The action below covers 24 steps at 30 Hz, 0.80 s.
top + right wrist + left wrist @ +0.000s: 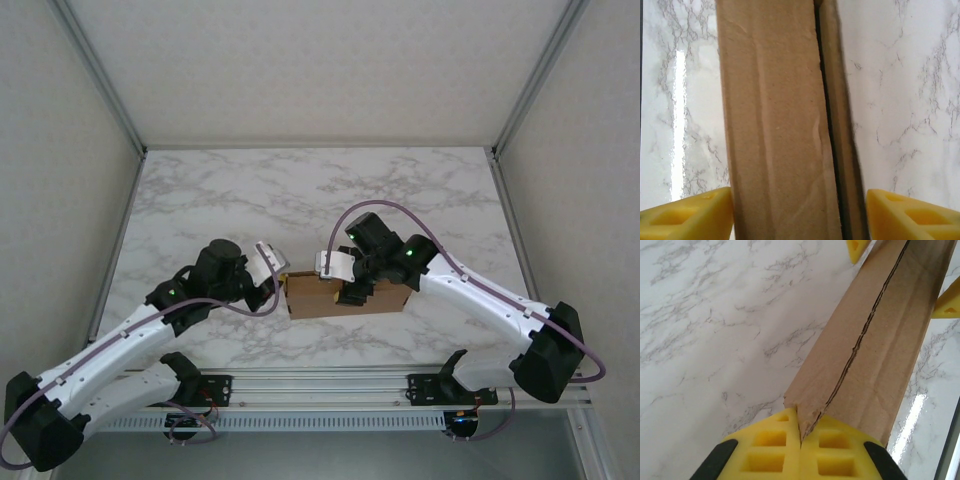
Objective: Fold the paper box
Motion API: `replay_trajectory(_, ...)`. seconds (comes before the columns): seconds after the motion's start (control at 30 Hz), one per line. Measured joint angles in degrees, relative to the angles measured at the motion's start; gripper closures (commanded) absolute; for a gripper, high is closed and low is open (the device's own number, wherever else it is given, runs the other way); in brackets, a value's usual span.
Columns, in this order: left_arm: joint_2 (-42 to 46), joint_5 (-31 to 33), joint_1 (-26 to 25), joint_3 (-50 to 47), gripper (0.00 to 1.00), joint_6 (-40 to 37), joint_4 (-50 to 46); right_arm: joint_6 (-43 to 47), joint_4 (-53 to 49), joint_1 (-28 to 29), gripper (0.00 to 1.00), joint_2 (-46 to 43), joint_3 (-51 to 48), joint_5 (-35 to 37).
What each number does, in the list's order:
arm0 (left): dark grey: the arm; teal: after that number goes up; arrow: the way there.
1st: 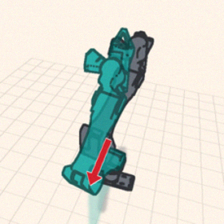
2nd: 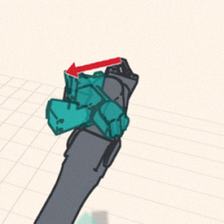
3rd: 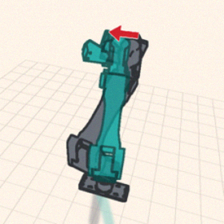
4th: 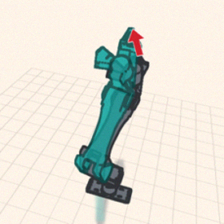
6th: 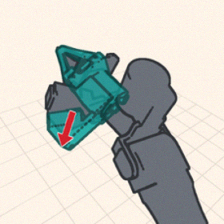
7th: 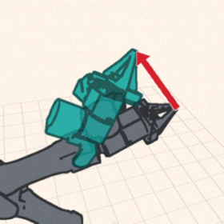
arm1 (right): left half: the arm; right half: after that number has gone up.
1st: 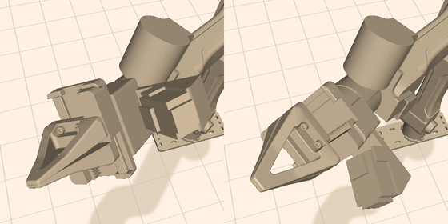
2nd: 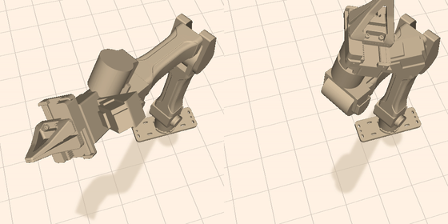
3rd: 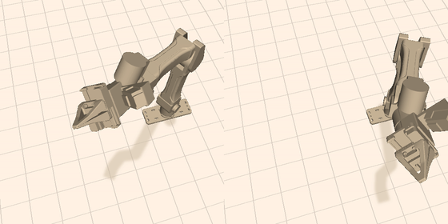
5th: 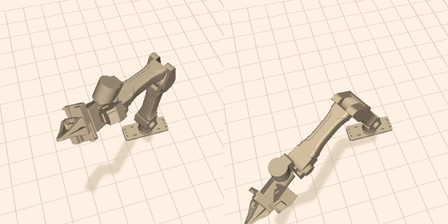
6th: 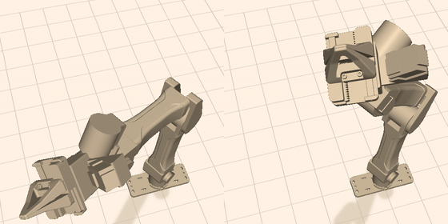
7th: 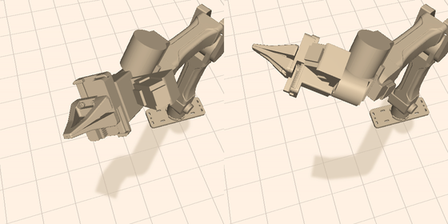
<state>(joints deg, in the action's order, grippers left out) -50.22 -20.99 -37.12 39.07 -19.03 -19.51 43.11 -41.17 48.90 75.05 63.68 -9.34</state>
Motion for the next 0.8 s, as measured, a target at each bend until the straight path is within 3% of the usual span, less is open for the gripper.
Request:
replay_trajectory(0.13, 0.2, 0.2, -0.5, -0.2, 1.00, -1.0, 0.3, 0.5, -1.3, 0.1, 0.11, 0.1, 0.5, 1.2)
replay_trajectory(0.37, 0.2, 1.1, -1.0, -0.4, 1.00, -2.1, 0.4, 1.1, -3.6, -0.4, 0.12, 2.9, 1.9, 2.3)
replay_trajectory(0.53, 0.1, 1.5, -1.1, -0.4, 1.00, -0.8, 0.3, 1.1, -4.3, -0.9, 0.25, 3.4, 2.0, 2.3)
replay_trajectory(0.7, -3.2, 1.3, -1.1, 2.4, 1.00, 4.4, -0.9, 0.5, -5.3, -1.0, 0.43, 3.4, 2.1, 2.5)
replay_trajectory(0.8, -4.8, 0.6, -1.0, 4.3, 1.00, 7.7, -2.1, 0.1, -5.9, -1.4, 0.48, 3.4, 2.4, 2.7)
